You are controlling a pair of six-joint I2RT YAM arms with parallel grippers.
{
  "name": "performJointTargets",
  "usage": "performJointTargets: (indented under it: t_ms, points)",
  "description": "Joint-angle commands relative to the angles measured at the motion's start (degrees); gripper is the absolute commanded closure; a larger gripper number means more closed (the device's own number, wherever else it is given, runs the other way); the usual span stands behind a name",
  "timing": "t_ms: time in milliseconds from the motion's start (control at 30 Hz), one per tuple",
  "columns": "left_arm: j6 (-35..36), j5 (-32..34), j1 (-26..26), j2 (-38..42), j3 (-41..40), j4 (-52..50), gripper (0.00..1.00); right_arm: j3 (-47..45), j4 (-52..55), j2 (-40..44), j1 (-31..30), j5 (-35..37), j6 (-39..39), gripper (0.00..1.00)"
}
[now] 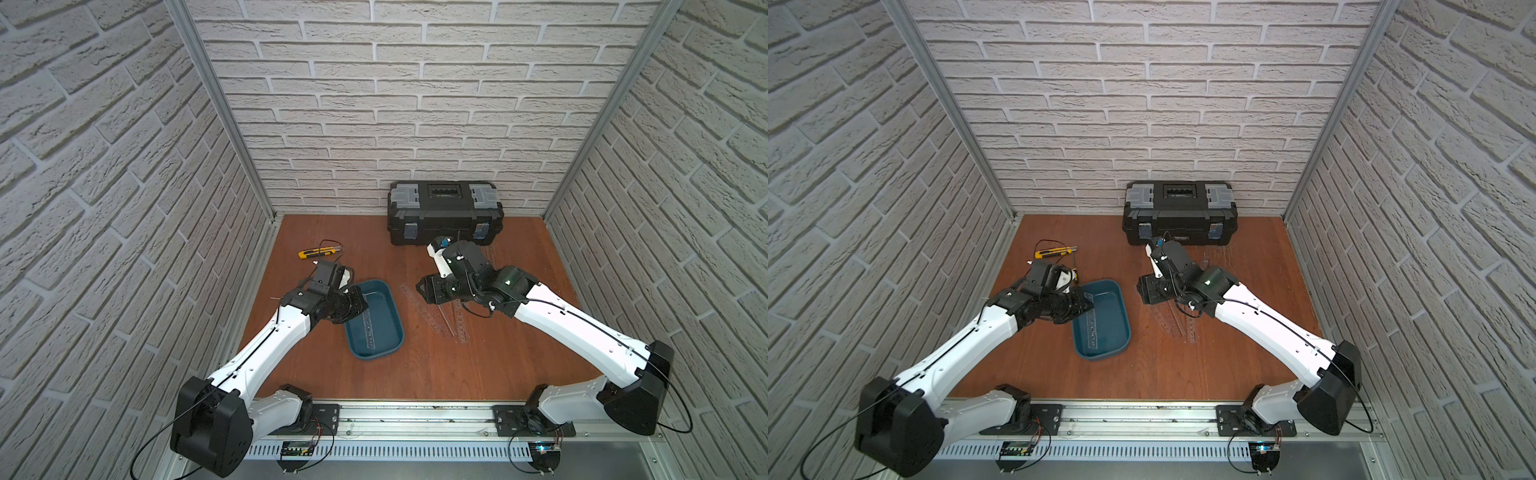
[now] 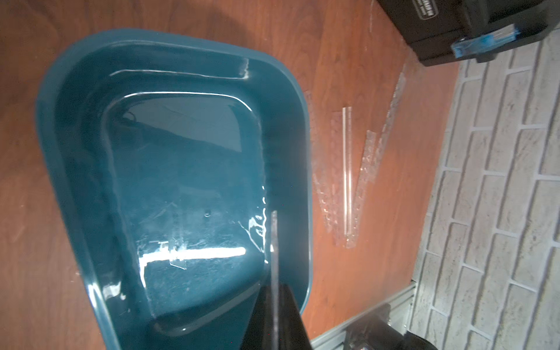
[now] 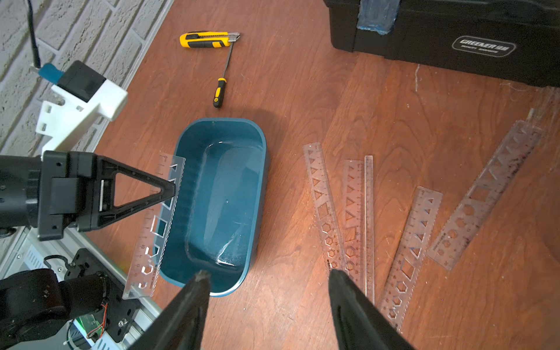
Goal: Put the scattered rulers into the storage box
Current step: Place the ruler in the storage box.
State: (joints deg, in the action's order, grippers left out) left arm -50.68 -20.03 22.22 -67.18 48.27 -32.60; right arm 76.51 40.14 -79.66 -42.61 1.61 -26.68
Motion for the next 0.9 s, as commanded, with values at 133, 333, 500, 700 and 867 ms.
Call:
performJointTargets:
  t_ms: [133, 333, 500, 700, 867]
  points:
    - [3.7, 11.7, 4.8, -6.6, 3.6, -5.0, 1.00, -1.3, -2.5, -1.8, -0.1, -3.4, -1.2, 0.41]
    - [2.6, 17.1, 6.4, -10.8, 4.6, -5.4, 1.00, -2.7, -1.1, -0.4, -0.1, -2.0, 0.1, 0.41]
    - [2.0, 20.1, 7.0, -12.9, 6.1, -6.2, 1.00, -4.3, -0.7, 1.2, -0.1, -0.5, 0.4, 0.41]
    - [2.3, 19.6, 7.4, -14.4, 7.5, -6.2, 0.54, -5.6, -0.3, 2.3, 0.0, 1.4, 0.0, 0.38]
    - [2.5, 20.7, 8.1, -12.2, 9.6, -7.9, 0.01, -6.2, 0.1, 3.1, 0.2, 2.9, 0.0, 0.34]
